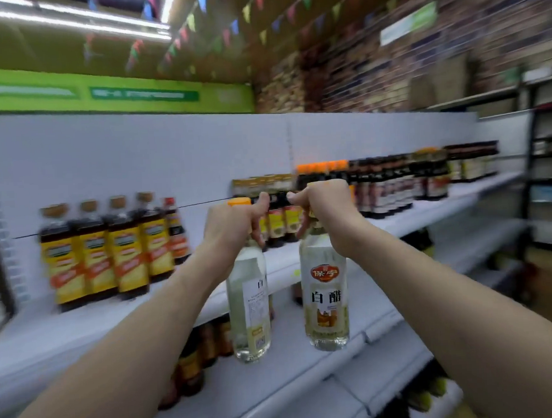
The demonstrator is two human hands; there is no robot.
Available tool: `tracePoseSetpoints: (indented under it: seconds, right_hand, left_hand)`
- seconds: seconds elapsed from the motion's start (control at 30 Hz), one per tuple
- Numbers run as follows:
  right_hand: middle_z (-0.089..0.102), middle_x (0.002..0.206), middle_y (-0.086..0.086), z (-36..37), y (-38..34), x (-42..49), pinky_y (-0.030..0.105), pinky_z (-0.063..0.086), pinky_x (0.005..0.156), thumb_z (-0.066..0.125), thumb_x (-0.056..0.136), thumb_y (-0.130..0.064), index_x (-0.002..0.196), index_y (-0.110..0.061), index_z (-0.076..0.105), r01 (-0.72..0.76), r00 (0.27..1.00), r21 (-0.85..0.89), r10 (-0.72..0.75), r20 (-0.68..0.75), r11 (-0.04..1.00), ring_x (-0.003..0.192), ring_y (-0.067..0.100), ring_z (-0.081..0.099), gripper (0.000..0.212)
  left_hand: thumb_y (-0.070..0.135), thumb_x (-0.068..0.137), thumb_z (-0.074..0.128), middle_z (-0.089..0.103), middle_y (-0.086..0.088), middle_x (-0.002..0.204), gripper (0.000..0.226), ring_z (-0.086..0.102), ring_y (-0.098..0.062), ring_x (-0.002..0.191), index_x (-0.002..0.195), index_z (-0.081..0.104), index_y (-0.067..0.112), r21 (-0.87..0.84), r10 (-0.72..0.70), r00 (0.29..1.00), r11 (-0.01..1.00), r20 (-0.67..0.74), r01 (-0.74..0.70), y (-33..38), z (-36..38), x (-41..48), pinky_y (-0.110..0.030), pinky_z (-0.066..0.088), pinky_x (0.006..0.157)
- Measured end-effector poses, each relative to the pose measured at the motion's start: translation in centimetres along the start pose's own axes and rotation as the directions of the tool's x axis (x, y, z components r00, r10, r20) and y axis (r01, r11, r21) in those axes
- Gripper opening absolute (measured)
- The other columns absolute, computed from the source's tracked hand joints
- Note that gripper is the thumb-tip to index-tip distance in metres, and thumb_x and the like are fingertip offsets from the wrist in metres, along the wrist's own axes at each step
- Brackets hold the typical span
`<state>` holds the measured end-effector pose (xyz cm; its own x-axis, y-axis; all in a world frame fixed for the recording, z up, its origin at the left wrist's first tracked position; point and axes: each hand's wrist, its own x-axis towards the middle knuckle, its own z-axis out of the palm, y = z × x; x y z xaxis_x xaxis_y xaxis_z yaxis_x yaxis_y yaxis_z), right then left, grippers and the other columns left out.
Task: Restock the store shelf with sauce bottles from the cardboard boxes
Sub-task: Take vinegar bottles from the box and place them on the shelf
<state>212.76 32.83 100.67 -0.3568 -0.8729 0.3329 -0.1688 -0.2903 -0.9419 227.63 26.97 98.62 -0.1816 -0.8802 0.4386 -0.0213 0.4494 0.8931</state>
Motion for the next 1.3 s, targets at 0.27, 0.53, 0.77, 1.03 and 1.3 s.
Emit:
tracePoseSetpoints:
  seconds: [0.27, 0.53, 0.77, 1.03, 1.3]
  right_hand:
    - [0.053, 0.050, 0.012, -17.1, 4.5, 7.9, 0.032, 0.046, 0.052, 0.073, 0.085, -0.006, 0.070, 0.000, 0.064, -0.058, 0.968, -0.104, 0.030, -0.250, 0.993, 0.046, 0.030, 0.058, 0.019]
    - [0.056, 0.055, 0.014, -29.2, 9.2, 14.9, 0.025, 0.043, 0.045, 0.072, 0.085, -0.009, 0.081, 0.001, 0.068, -0.151, 0.875, -0.110, 0.081, -0.478, 0.982, 0.046, 0.028, 0.056, 0.011]
    - [0.057, 0.051, 0.018, -38.1, 11.7, 23.5, 0.033, 0.039, 0.057, 0.070, 0.083, -0.007, 0.079, 0.007, 0.070, -0.214, 0.739, -0.200, 0.025, -0.673, 0.956, 0.050, 0.028, 0.055, 0.015]
    - [0.064, 0.059, 0.020, -49.5, 14.9, 30.5, 0.024, 0.034, 0.068, 0.070, 0.088, -0.014, 0.088, 0.013, 0.074, -0.251, 0.635, -0.204, 0.002, -0.773, 0.946, 0.056, 0.011, 0.064, 0.027]
    - [0.066, 0.062, 0.020, -62.3, 19.7, 38.1, 0.028, 0.035, 0.069, 0.071, 0.089, -0.017, 0.091, 0.004, 0.075, -0.241, 0.665, -0.217, -0.002, -0.747, 0.946, 0.059, 0.016, 0.064, 0.022]
  left_hand:
    - [0.028, 0.095, 0.073, 0.046, -0.011, 0.047, 0.059, 0.052, -0.030, 0.051, 0.044, 0.051, 0.011, -0.211, -0.022, 0.971, 0.975, 0.239, 0.074, -1.0, 20.0, 7.0, -0.046, 0.050, 0.071]
    - [0.028, 0.096, 0.072, 0.050, -0.013, 0.051, 0.057, 0.055, -0.029, 0.051, 0.044, 0.053, 0.013, -0.255, 0.065, 0.882, 0.965, 0.467, 0.065, -4.0, 36.7, 14.7, -0.049, 0.058, 0.082]
    - [0.032, 0.098, 0.070, 0.054, -0.012, 0.048, 0.064, 0.056, -0.033, 0.058, 0.038, 0.055, 0.015, -0.281, 0.166, 0.763, 0.960, 0.625, 0.022, -6.8, 51.1, 23.2, -0.053, 0.055, 0.077]
    - [0.037, 0.099, 0.068, 0.055, -0.005, 0.045, 0.058, 0.058, -0.027, 0.057, 0.050, 0.053, 0.008, -0.267, 0.142, 0.680, 0.960, 0.719, 0.081, -8.8, 64.9, 29.0, -0.027, 0.042, 0.052]
    - [0.040, 0.098, 0.068, 0.057, -0.005, 0.046, 0.059, 0.062, -0.024, 0.056, 0.050, 0.053, 0.009, -0.247, 0.132, 0.683, 0.966, 0.718, 0.074, -11.3, 79.7, 33.5, -0.042, 0.053, 0.085]
